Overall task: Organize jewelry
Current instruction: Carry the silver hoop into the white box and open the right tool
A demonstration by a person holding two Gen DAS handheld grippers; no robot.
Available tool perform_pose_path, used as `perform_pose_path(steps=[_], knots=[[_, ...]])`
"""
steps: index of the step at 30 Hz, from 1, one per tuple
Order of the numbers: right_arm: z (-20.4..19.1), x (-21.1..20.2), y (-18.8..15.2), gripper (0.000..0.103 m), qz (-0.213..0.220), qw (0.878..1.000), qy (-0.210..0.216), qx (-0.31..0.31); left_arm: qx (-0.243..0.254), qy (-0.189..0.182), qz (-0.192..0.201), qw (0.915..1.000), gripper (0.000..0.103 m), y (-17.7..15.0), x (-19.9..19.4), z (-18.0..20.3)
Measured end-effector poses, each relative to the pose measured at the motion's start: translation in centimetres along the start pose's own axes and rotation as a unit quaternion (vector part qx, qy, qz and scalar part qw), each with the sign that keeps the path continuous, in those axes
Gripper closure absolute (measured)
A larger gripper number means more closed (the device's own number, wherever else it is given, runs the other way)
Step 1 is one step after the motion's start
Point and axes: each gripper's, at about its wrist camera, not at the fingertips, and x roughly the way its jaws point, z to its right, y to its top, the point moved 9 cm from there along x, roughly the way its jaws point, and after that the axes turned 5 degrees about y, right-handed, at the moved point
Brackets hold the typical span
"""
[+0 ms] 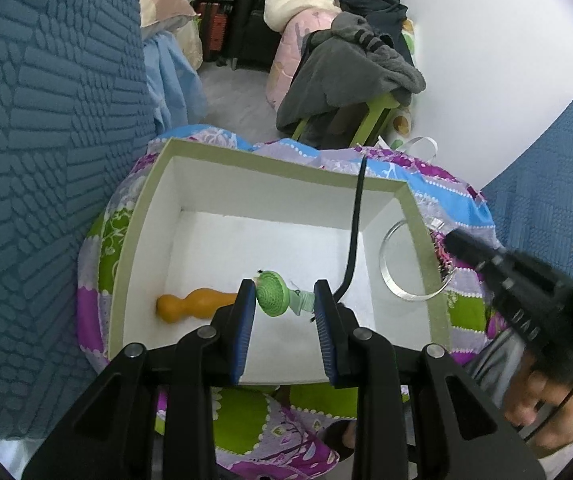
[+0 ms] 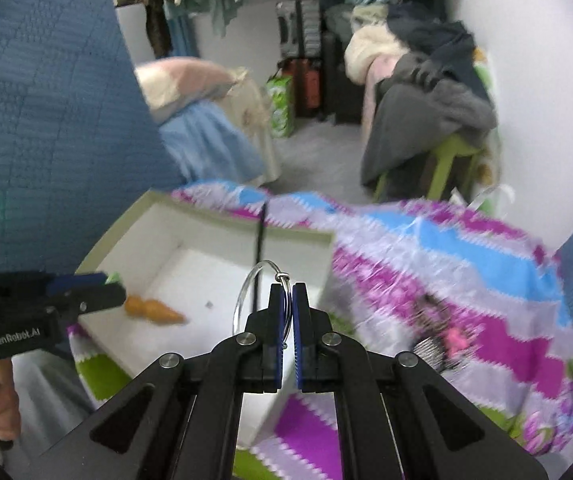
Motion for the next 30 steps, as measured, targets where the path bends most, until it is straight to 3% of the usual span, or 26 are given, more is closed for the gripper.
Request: perform_pose_path(steps=[8,10,11,13,14,23,30], knots=[[-1.1,1.5,-2.3,0.098,-0.037,0.998,0.051,0.015,-0.005,0.002,-0.01,0.9999,0.072,-1.1,0.4,-0.2],[-1.1,0.7,-1.7,0.088,-0.03,0.998,0.059,0.013,-0.006,0.0,-0.004,1.0,0.071,-0.9,0.0,0.0],[-1.1,0.3,-1.4,0.079,-0.025,0.998,0.061,0.011,-0.01,0.0,-0.004,0.9999,0.062,-0.8,-0.1,0.1],[-0.8,-1.2,-0.6,0.077,-0.009,0.998,0.065,0.008,-0.016,-0.005,0.006,0.9998,0.052,-0.5,-0.6,0.4],[-0.6,-1.7,-0.4,0.077,-0.003,0.998,0.067,0.008,-0.016,-0.009,0.012,0.9998,0.052,-0.4,-0.8,0.6],[3.9,-8.0,1.6,0.077,0.077,0.996,0.037,-0.001,0.0,-0.038,0.054,0.9978,0.052,1.1,-3.1,6.4],[10.5,-10.4,0.6,0.077,0.097,0.995,0.002,0.036,-0.003,-0.08,0.066,0.9946,0.052,1.6,-3.0,12.3]])
